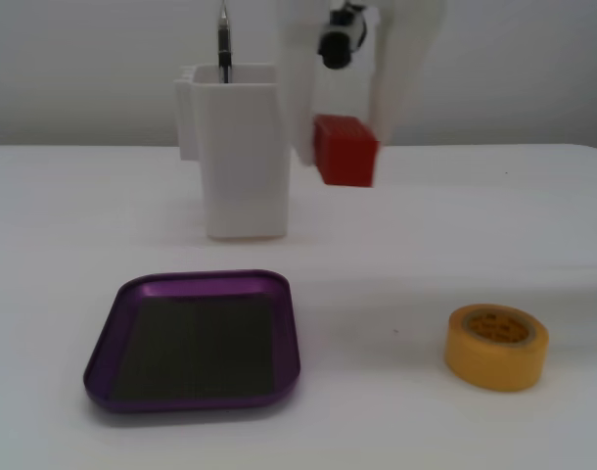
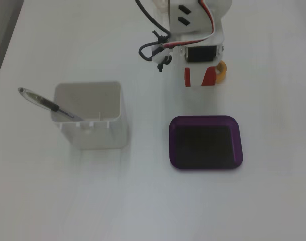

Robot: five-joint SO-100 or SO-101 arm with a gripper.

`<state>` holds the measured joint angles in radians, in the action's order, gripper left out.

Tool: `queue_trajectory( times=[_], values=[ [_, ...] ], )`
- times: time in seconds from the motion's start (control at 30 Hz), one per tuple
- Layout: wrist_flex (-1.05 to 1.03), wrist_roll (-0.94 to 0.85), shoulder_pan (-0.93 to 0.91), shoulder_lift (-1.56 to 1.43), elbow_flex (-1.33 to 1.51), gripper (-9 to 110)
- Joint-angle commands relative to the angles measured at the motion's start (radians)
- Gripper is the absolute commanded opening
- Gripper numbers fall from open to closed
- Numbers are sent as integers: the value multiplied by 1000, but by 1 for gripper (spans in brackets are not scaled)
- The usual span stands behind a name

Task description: Remove the cube from the box.

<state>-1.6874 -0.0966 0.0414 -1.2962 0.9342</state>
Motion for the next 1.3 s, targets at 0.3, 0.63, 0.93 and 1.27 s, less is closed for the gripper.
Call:
queue_trajectory(
  times=[0.3,0.63,0.93,1.27],
  values=[
    [351,-123,-118,-333,680,-1],
    [595,-161,-158,-397,1029,-1],
    [713,-193,-160,-387,1066,0],
    [594,-181,-158,-454,988,13]
  ],
)
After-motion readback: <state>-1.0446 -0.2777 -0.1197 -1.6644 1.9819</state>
